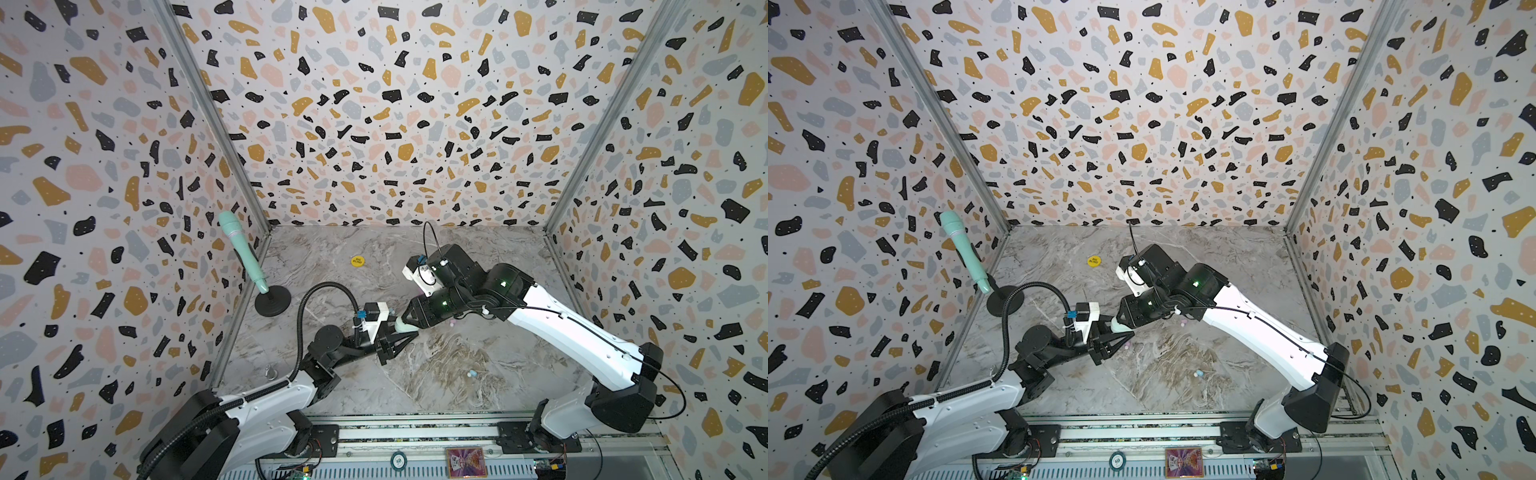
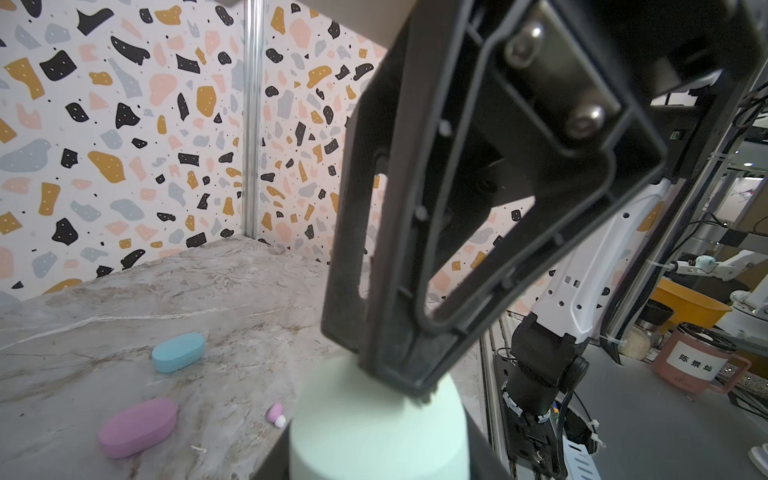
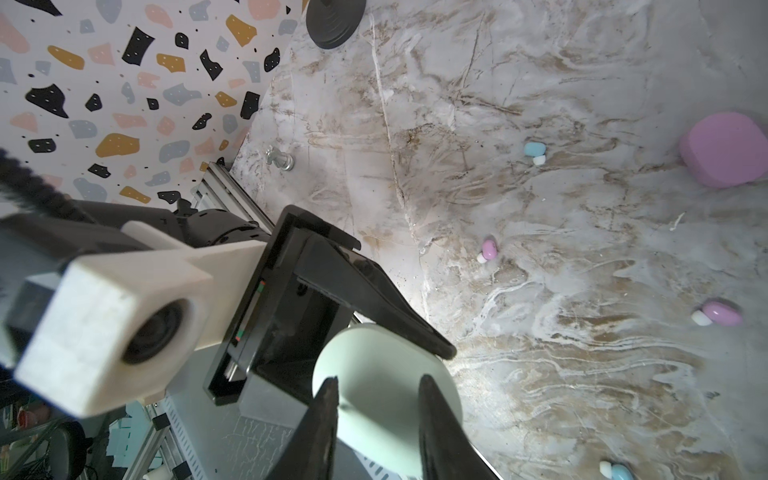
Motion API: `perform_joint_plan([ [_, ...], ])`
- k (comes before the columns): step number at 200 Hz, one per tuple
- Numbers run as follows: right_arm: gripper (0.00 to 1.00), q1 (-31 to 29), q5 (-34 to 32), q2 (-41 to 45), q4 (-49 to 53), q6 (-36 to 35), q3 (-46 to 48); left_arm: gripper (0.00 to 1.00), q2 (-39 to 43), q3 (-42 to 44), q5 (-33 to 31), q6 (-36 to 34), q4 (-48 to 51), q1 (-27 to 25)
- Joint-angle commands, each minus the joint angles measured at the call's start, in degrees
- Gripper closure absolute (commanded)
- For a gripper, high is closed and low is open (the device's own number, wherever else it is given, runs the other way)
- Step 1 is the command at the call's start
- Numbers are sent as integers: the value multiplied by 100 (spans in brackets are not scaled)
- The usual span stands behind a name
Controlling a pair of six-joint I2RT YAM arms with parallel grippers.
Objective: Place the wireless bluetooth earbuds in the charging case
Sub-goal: 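Raise the right gripper and move it over the case lid, then press the case lid closed with the right gripper while the left gripper holds the case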
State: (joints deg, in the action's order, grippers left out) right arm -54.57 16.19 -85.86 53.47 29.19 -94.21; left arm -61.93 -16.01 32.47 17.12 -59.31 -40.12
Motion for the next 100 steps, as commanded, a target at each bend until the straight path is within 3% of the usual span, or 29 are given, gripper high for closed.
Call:
perform_joint_plan([
  [1, 66, -71, -183, -69, 578, -62, -179, 86, 153, -164, -28, -104, -577, 39],
  [41, 48, 226, -18, -141, 760, 188, -594, 86, 118, -166, -25, -138, -551, 39],
  [63, 43, 334, 152, -237, 866, 350, -772, 86, 94, -174, -14, -148, -543, 39],
  [87, 22, 507, 474, -226, 852, 522, -825, 86, 85, -183, -4, -148, -540, 39],
  [100, 16, 480, 461, -316, 1032, 539, -950, 86, 94, -183, -12, -157, -530, 39],
])
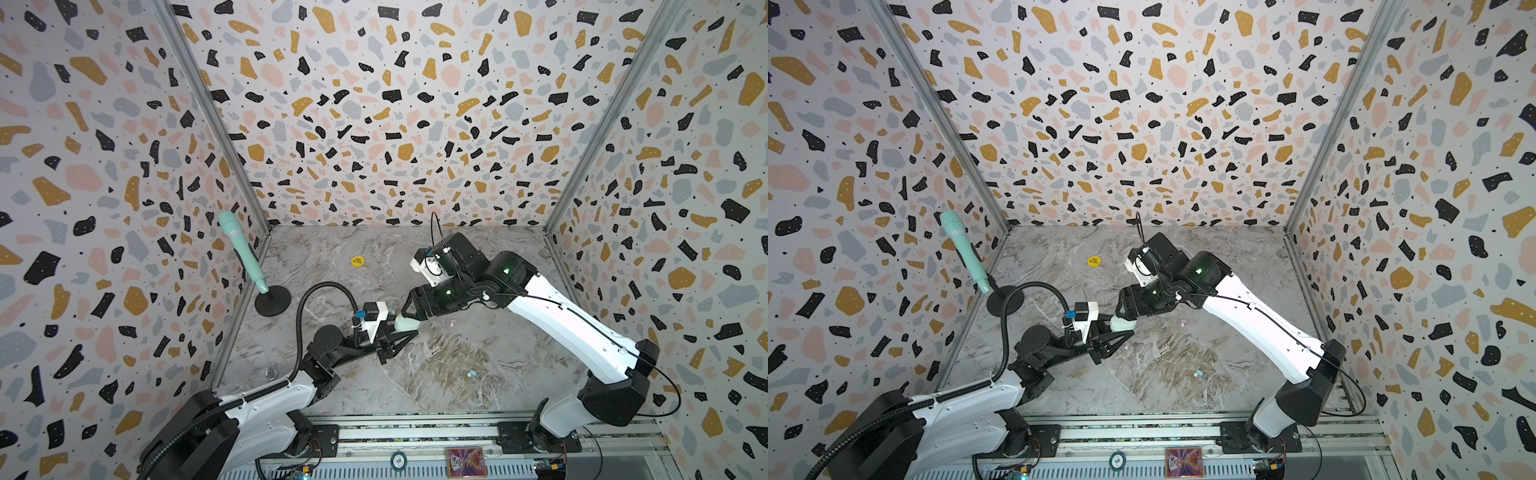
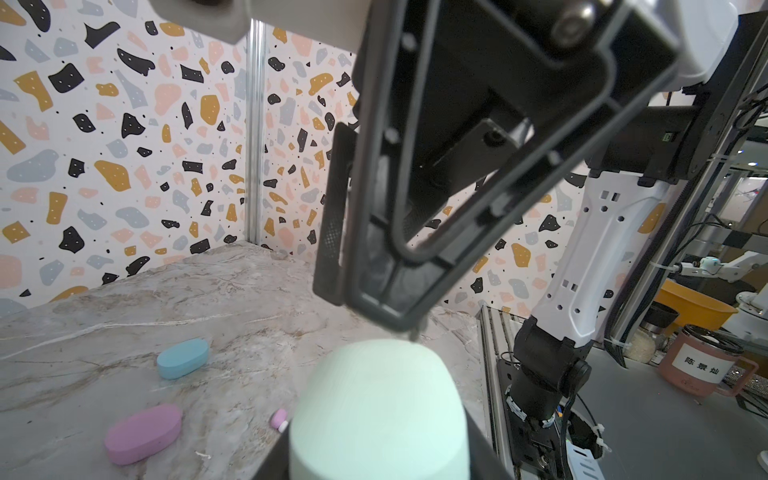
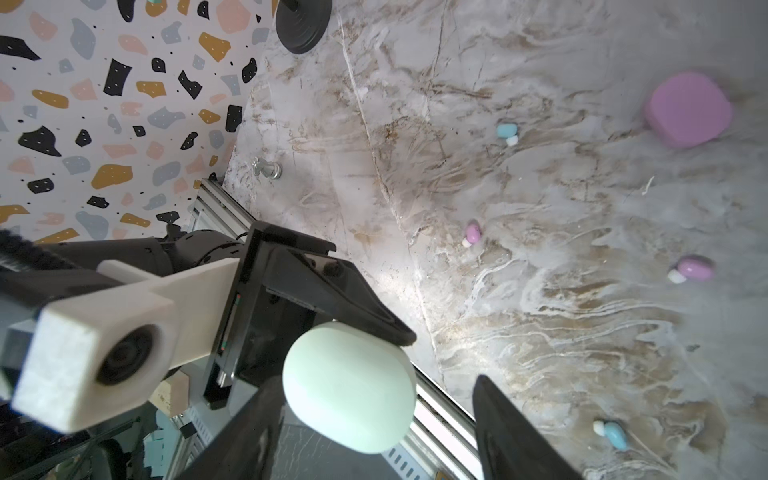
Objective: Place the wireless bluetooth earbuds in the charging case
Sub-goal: 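Press the case lid closed with the right gripper while the left gripper holds the case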
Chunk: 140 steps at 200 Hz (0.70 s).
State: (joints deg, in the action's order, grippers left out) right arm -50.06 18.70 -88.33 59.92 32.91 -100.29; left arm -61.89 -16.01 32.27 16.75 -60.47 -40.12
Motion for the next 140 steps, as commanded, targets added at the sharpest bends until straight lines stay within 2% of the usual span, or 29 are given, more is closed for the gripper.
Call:
perform_joint_plan([
  [1, 16, 22, 202, -78, 406, 170, -355, 86, 89, -183, 8, -120, -414, 39],
  [27, 12, -224, 93, -289, 515, 238, -550, 86, 82, -192, 6, -128, -404, 39],
  [34, 17, -236, 11, -318, 557, 265, -624, 86, 80, -196, 3, -127, -404, 44],
  [46, 21, -241, -148, -310, 575, 313, -705, 86, 80, -188, -2, -127, -412, 41],
  [88, 44, -293, -146, -359, 702, 295, -765, 86, 141, -170, -16, -137, -387, 39],
  [140, 53, -286, -145, -215, 594, 280, -531, 86, 177, -166, -32, -137, -387, 40],
])
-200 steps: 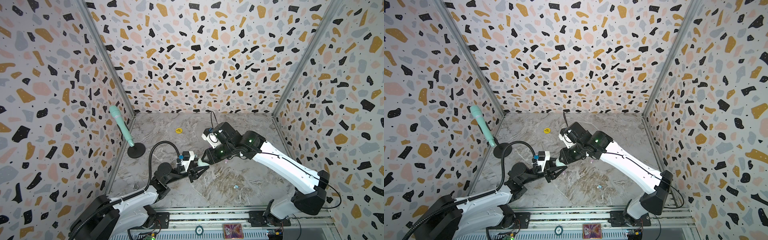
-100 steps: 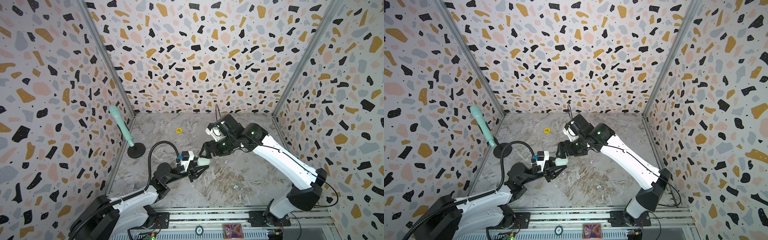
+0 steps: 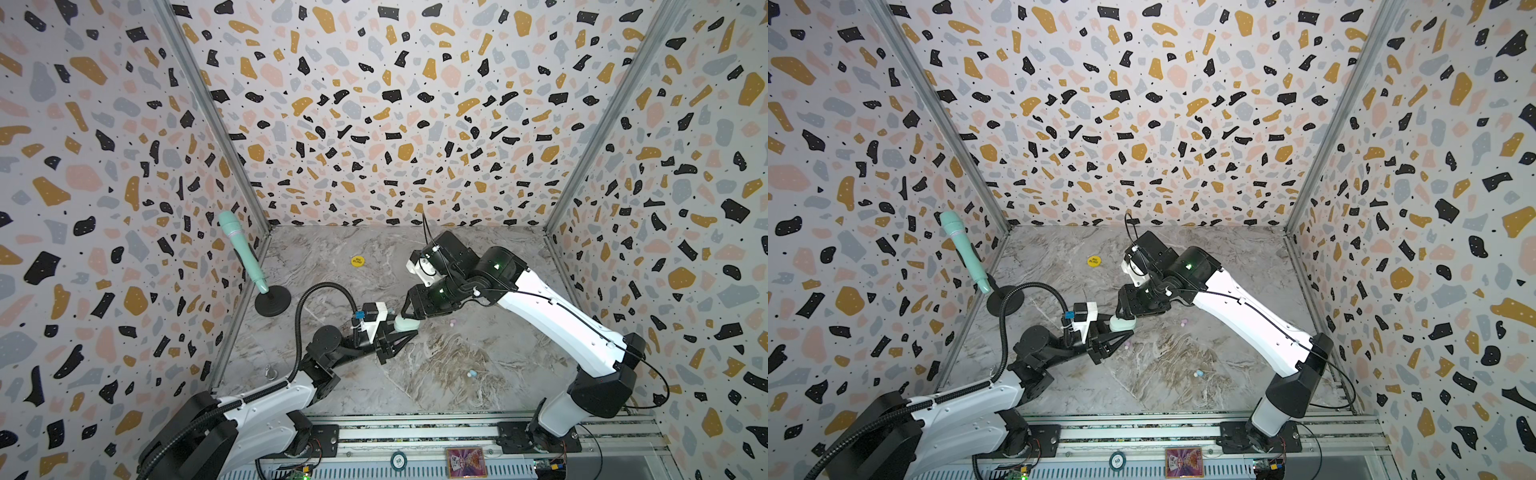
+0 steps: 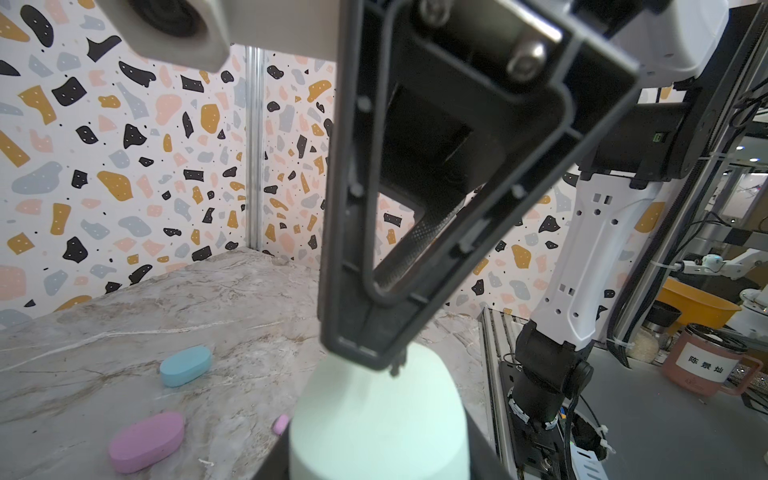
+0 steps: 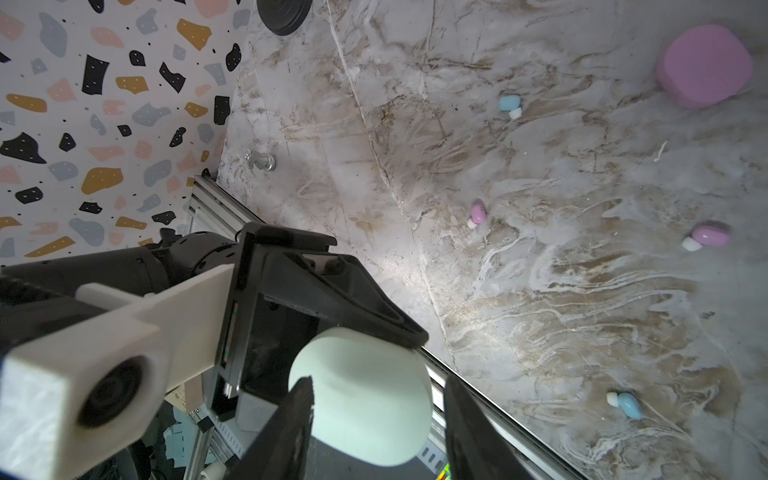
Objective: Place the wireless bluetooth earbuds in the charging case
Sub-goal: 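Press the case lid closed with the right gripper while the left gripper holds the case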
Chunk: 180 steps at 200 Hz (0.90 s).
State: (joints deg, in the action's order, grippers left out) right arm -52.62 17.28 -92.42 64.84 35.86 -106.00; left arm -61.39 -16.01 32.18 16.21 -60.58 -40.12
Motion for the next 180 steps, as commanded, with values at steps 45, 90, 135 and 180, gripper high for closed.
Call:
perform_joint_plan([
  [45, 58, -182, 65, 118, 139, -113, 200, 86, 170, -164, -63, -96, -358, 39],
  [90, 58, -189, 12, 113, 153, -123, 324, 87, 196, -165, -78, -112, -337, 39],
  [135, 24, -164, -11, 46, 160, 116, -11, 87, 170, -174, -106, -189, -211, 39],
  [180, 11, -371, -343, -122, 275, 383, -208, 87, 143, -258, -227, -343, 16, 39],
])
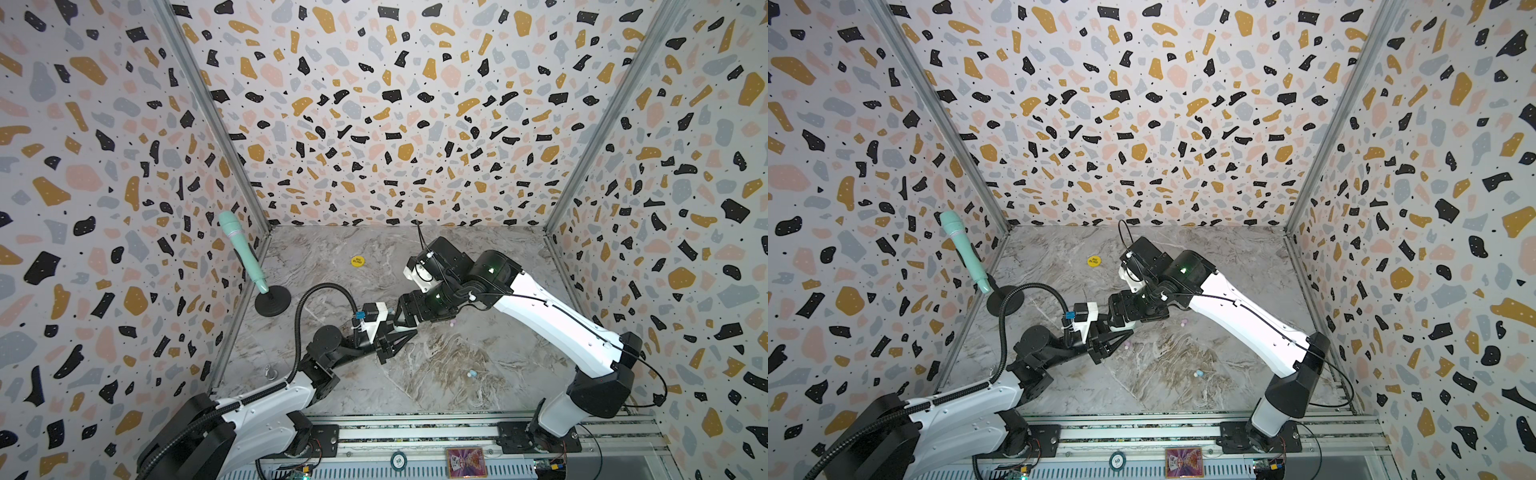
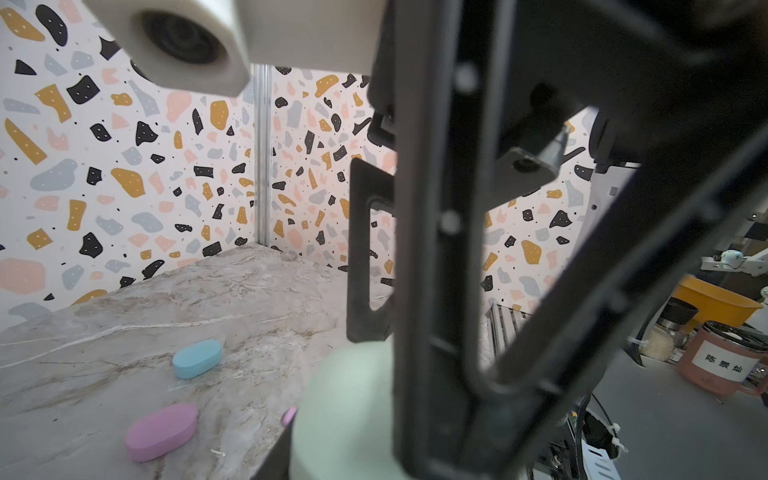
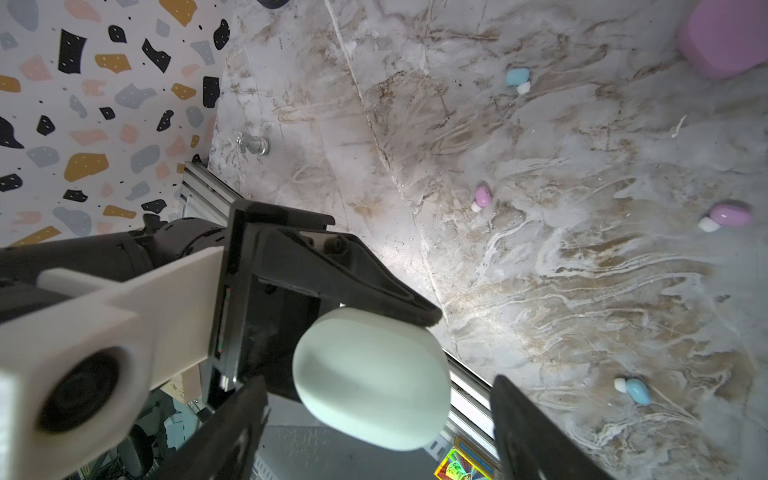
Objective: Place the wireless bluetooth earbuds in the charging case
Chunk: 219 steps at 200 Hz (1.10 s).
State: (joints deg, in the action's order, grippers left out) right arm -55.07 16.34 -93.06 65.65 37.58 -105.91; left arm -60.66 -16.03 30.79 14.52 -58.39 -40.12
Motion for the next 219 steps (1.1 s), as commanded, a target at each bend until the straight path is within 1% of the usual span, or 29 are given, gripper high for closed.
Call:
perform_joint_plan([
  [1, 11, -142, -270, -69, 183, 220, -212, 87, 71, -253, -89, -176, -201, 39],
  [39, 11, -213, -476, -198, 126, 337, -140, 87, 80, -234, -100, -169, -229, 39],
  [60, 13, -208, -497, -263, 61, 341, -146, 87, 122, -216, -125, -169, -231, 39],
  [104, 25, -223, -520, -343, -54, 337, -202, 87, 123, -189, -134, -152, -244, 39],
  [125, 35, -244, -505, -354, -57, 337, -202, 87, 132, -181, -160, -151, -235, 44],
  [158, 44, -273, -501, -354, -79, 328, -185, 87, 96, -181, -165, -151, -226, 39],
  [170, 46, -268, -542, -354, -76, 320, -206, 85, 99, -190, -180, -149, -202, 39],
  [180, 47, -266, -619, -345, -40, 307, -232, 81, 105, -201, -206, -148, -150, 39],
  [188, 47, -246, -703, -319, -3, 302, -223, 74, 120, -217, -245, -159, -69, 39],
  [201, 48, -152, -813, -213, 13, 278, -93, 54, 155, -267, -418, -195, 182, 39],
  [208, 48, -60, -833, -116, -27, 248, 40, 45, 170, -278, -550, -200, 302, 44],
  [214, 48, 32, -857, -22, -57, 227, 174, 33, 194, -277, -668, -191, 399, 39],
  [219, 48, 119, -884, 61, -101, 203, 289, 26, 224, -269, -753, -191, 451, 40],
])
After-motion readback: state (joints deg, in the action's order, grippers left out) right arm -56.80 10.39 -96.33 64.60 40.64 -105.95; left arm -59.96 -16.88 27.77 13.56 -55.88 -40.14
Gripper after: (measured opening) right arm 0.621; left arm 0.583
